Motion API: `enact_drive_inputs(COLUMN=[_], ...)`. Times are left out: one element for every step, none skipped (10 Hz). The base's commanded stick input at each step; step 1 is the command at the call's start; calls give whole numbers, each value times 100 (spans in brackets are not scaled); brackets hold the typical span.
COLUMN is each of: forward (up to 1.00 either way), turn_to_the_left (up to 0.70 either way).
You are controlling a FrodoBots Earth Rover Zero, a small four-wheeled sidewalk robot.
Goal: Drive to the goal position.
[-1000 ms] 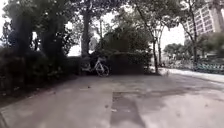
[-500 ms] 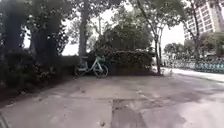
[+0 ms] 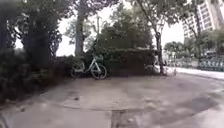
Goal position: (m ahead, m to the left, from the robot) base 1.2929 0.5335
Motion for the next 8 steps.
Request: enact_drive_inputs(forward=[70,70,70,70,70,70,70,70], turn_to_the_left=[0,0,0,0,0,0,0,0])
